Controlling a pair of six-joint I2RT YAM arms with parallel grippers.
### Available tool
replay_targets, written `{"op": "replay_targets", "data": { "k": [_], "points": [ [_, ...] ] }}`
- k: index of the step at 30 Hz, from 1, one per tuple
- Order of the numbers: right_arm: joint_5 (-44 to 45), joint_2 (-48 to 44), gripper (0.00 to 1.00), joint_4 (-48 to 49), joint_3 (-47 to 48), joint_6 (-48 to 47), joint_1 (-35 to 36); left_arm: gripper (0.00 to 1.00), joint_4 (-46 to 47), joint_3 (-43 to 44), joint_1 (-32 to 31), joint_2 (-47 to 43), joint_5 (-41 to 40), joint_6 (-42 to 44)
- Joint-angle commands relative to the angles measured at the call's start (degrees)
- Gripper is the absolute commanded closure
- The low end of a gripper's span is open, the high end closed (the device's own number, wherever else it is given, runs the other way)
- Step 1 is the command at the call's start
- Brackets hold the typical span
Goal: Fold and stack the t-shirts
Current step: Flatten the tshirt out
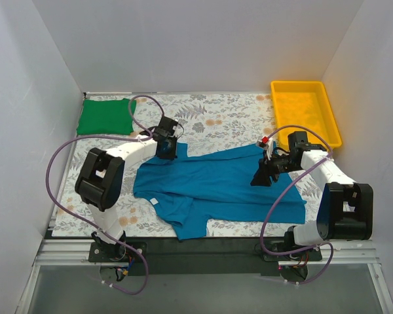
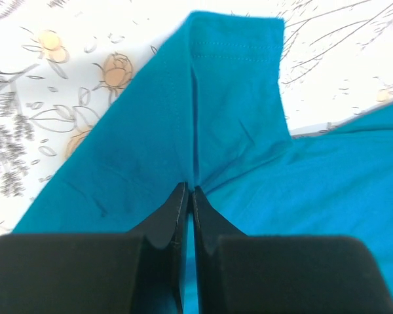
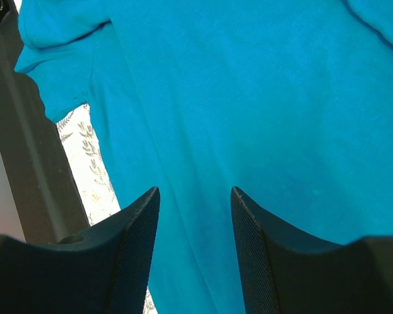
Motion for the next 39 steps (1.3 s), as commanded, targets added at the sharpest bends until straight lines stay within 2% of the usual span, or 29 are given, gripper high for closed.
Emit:
{"op": "replay_targets", "data": {
  "k": [1,4,7,13,14,21,26,31,35,36,39],
  "points": [
    [0.5,-0.09,0.46,0.97,0.25,-0.51,-0.2,1.0,-0.04,0.18,-0.18,-6.79,-1.87,-0.36],
    [3.22,0.7,0.46,2.1,1.92,0.27,-0.12,1.0,-0.04,-0.35,-0.18,-9.42,-2.48,-0.19],
    [9.27,3.5,0.46,3.16,7.88,2.9,-0.2,1.0,0.31,-1.93,0.26,-11.97,-3.98,0.08],
    [22.54,12.63,0.51,8.52,19.93,13.96,1.99,1.0,2.07,-10.0,3.95,-17.95,-4.42,-2.29],
    [27.0,13.88,0.52,9.57,20.81,14.68,2.6,1.0,2.16,-10.89,4.56,-19.26,-4.07,-2.56],
    [36.79,25.82,0.51,11.69,26.88,14.87,8.14,1.0,2.95,-17.31,9.04,-25.68,-3.98,-2.21],
    [38.39,29.97,0.49,11.69,31.27,15.66,8.67,1.0,4.18,-21.53,10.28,-30.16,-5.03,-2.21],
    [39.09,33.48,0.52,11.34,31.45,15.04,13.23,1.0,4.88,-22.76,10.81,-31.84,-6.53,-2.65],
    [37.16,36.21,0.65,10.11,33.99,14.95,17.8,1.0,5.67,-23.37,11.34,-32.63,-7.32,-2.83],
    [36.46,37.43,0.72,9.07,35.48,14.87,19.55,1.0,5.85,-23.64,11.34,-32.81,-7.75,-2.91],
    [33.56,38.93,0.78,7.13,37.51,15.04,22.98,1.0,6.46,-24.25,11.51,-33.16,-8.63,-2.91]
  ]
}}
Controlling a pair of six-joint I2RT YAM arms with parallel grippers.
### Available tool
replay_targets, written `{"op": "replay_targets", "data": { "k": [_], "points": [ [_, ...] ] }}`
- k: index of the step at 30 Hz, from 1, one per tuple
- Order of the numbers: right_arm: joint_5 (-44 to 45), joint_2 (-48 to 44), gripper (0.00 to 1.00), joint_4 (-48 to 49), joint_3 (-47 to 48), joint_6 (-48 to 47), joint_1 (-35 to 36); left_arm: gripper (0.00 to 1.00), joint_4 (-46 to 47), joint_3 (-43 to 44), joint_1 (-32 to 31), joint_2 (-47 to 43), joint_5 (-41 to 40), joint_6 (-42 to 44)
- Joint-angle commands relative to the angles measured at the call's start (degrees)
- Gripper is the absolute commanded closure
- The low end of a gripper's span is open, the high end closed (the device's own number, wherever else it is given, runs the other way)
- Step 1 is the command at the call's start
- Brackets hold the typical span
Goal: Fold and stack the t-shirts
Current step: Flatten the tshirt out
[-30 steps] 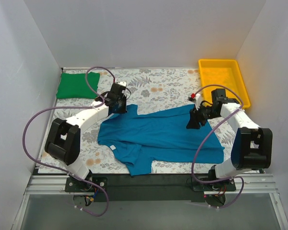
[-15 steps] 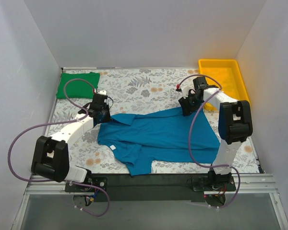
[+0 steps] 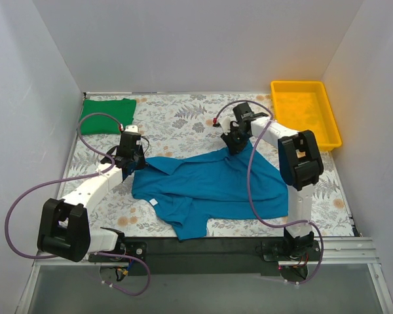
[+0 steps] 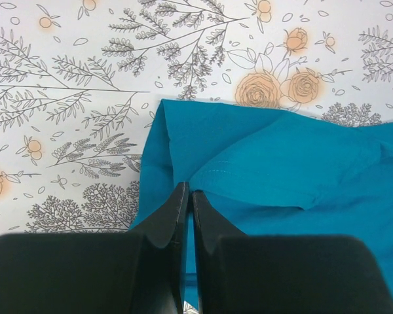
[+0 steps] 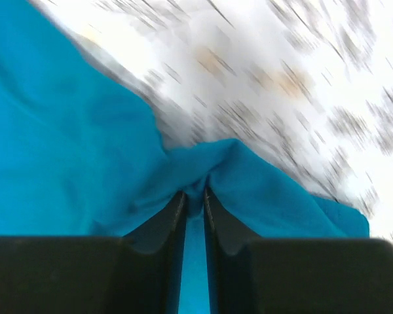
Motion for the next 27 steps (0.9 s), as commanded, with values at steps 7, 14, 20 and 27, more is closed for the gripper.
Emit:
{"op": "replay_targets", "data": {
  "k": [7,14,20,27],
  "points": [
    [2.03,-3.49,0.56,-2.84,2.05,0.46,3.73,1.0,2.6,-0.94,1.07,-2.17,-2.63,-0.14],
    [-2.89,-5.79,0.51,-2.49,3.53,1.17,-4.89,1.0,2.69,-0.85,1.16,-1.73,-1.31,-0.22],
    [-7.55,0.01,0.52,-2.76,7.84,3.71,-8.58,1.0,2.78,-1.02,1.16,-1.55,-0.87,-0.31],
    [-13.7,4.76,0.54,-4.25,11.36,5.12,-9.73,1.0,2.78,-1.02,1.24,-1.02,-0.52,-0.31]
  ]
}}
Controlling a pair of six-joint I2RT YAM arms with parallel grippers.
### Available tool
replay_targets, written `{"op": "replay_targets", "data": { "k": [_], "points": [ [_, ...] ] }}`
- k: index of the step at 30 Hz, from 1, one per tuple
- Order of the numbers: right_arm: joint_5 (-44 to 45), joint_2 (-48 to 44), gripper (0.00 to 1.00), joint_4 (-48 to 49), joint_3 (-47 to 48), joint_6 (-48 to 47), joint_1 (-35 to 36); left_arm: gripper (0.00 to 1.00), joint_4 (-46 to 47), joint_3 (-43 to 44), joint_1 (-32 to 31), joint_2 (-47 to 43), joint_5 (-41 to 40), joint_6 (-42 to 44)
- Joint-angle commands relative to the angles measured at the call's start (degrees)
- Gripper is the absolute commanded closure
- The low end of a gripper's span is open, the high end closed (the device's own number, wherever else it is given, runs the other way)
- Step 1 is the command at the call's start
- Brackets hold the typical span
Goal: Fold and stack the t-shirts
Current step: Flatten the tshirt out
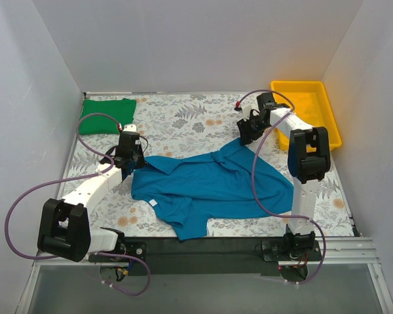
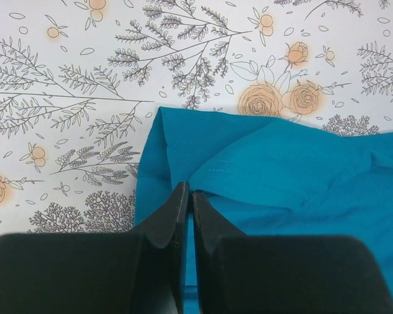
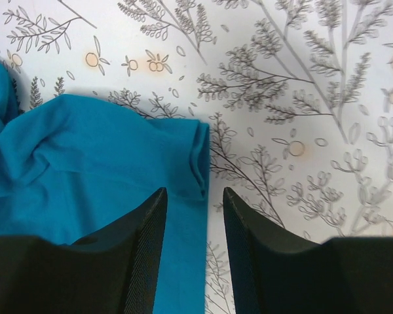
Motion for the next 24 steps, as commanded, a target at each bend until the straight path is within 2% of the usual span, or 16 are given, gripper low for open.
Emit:
{"op": "replay_targets", "data": {
  "k": [1,8,11,14,15,16,20,24],
  "points": [
    [-5.29,1.51,0.54,-1.82,3.01,1.52,-0.22,1.0,0.61,-0.17,0.35,-0.67,-0.04,-0.23],
    [-5.12,2.12,0.59,-1.74,1.96,1.43,-0.13,1.0,0.7,-0.17,0.35,-0.67,0.05,-0.23],
    [-4.77,2.04,0.7,-1.91,2.31,1.43,-0.31,1.0,0.61,-0.35,0.35,-0.76,-0.04,-0.23],
    [-3.46,0.81,0.87,-1.91,2.66,1.08,-0.31,1.0,0.7,-0.26,0.35,-0.85,-0.21,-0.31],
    [-3.01,0.28,0.95,-1.83,2.83,0.9,-0.31,1.0,0.61,-0.35,0.35,-0.94,-0.04,-0.4],
    [-2.66,-0.33,0.99,-1.82,2.84,0.73,-0.31,1.0,0.7,-0.26,0.35,-0.94,-0.04,-0.4],
    [-1.69,-5.07,0.99,-1.82,1.61,0.11,-0.31,1.0,0.61,0.35,0.35,-1.99,0.84,-0.75],
    [-3.62,-14.03,0.99,-1.82,-1.81,-0.33,-0.39,1.0,-0.61,3.16,0.52,-5.15,1.72,-2.07]
  ]
}}
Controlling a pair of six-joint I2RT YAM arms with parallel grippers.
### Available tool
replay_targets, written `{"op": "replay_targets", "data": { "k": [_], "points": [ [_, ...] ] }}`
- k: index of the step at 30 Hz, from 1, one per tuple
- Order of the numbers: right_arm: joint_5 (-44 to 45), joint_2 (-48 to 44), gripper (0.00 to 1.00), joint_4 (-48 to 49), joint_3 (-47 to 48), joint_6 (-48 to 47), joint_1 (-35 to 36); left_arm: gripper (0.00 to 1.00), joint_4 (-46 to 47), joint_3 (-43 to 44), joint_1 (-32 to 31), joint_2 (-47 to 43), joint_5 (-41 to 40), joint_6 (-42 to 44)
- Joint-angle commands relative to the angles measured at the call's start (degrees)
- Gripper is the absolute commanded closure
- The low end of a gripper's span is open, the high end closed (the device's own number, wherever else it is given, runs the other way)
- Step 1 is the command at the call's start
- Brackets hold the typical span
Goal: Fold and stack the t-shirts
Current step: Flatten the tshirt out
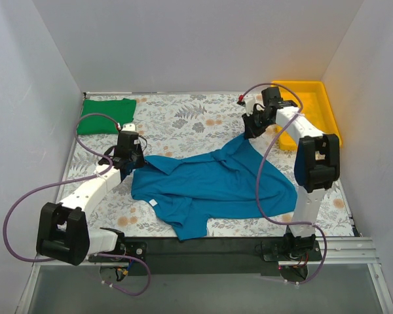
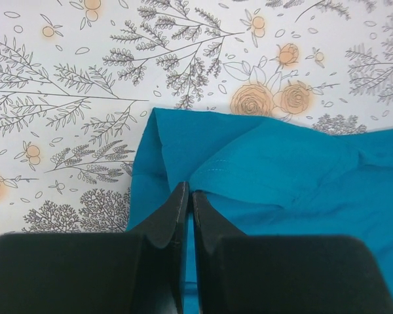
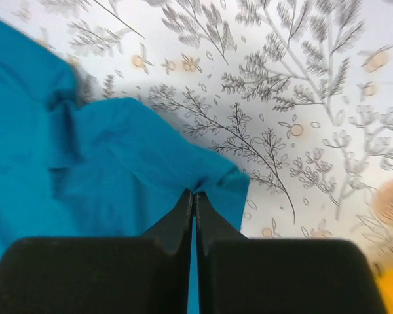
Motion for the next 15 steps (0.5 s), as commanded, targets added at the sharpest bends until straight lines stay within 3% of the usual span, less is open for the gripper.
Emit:
{"op": "replay_targets", "data": {
  "k": [1,5,9,14,15],
  "points": [
    [-2.99,-11.33,0.99,0.12,-2.95,-0.94,-0.35,1.0,-0.62,3.67,0.46,-6.26,1.33,-1.63],
    [-9.04,-23.78,0.99,-0.14,-9.28,-1.82,-0.09,1.0,-2.37,7.8,0.55,-11.1,3.7,-4.62],
    [-10.38,-36.02,0.99,-1.46,-9.83,-3.75,-0.09,1.0,-2.82,14.12,0.63,-16.2,4.84,-7.78],
    [-3.98,-46.05,0.99,-1.99,1.49,-4.37,-0.09,1.0,-0.54,26.57,0.63,-20.08,6.77,-12.97],
    [-3.62,-46.76,0.99,-2.08,7.25,-4.02,-0.17,1.0,0.08,28.44,0.63,-20.34,7.21,-13.58]
  ]
}}
